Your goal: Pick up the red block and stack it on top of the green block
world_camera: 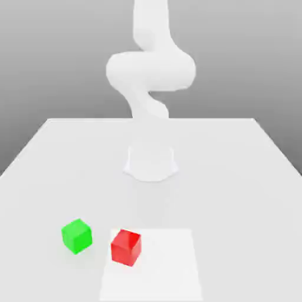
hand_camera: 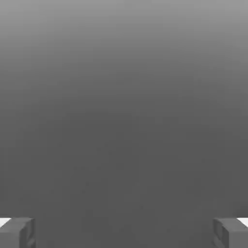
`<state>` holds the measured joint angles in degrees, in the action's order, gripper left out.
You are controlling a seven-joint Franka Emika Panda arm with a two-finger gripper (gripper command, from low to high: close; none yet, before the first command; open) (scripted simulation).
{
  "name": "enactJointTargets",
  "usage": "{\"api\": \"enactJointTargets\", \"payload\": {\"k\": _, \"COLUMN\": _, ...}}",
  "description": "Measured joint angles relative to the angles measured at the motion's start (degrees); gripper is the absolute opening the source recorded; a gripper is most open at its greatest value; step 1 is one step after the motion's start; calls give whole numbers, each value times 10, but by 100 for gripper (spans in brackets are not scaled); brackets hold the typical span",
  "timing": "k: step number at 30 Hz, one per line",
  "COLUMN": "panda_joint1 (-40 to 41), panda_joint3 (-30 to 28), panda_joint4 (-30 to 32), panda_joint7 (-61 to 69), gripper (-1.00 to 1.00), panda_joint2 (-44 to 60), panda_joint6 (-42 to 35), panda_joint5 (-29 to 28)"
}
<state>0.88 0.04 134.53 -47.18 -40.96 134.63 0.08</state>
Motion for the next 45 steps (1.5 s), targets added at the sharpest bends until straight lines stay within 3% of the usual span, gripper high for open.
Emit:
{"api": "enactJointTargets", "payload": {"k": 19, "panda_joint1": 56, "panda_joint3": -13, "panda_joint4": 221, "panda_joint7": -115, "gripper": 0, "panda_joint2": 402, "panda_joint6": 233, "panda_joint5": -1}}
{"api": "enactJointTargets", "payload": {"k": 25, "panda_joint1": 60, "panda_joint3": -9, "panda_joint4": 218, "panda_joint7": -116, "gripper": 0, "panda_joint2": 526, "panda_joint6": 333, "panda_joint5": 7}}
{"api": "enactJointTargets", "payload": {"k": 26, "panda_joint1": 61, "panda_joint3": -7, "panda_joint4": 215, "panda_joint7": -115, "gripper": -100, "panda_joint2": 547, "panda_joint6": 351, "panda_joint5": 8}}
{"api": "enactJointTargets", "payload": {"k": 33, "panda_joint1": 63, "panda_joint3": -6, "panda_joint4": 214, "panda_joint7": -116, "gripper": -100, "panda_joint2": 552, "panda_joint6": 356, "panda_joint5": 7}}
{"api": "enactJointTargets", "payload": {"k": 39, "panda_joint1": 64, "panda_joint3": -7, "panda_joint4": 230, "panda_joint7": -121, "gripper": -100, "panda_joint2": 443, "panda_joint6": 263, "panda_joint5": 0}}
{"api": "enactJointTargets", "payload": {"k": 45, "panda_joint1": 150, "panda_joint3": -50, "panda_joint4": 245, "panda_joint7": -172, "gripper": -100, "panda_joint2": 372, "panda_joint6": 208, "panda_joint5": -21}}
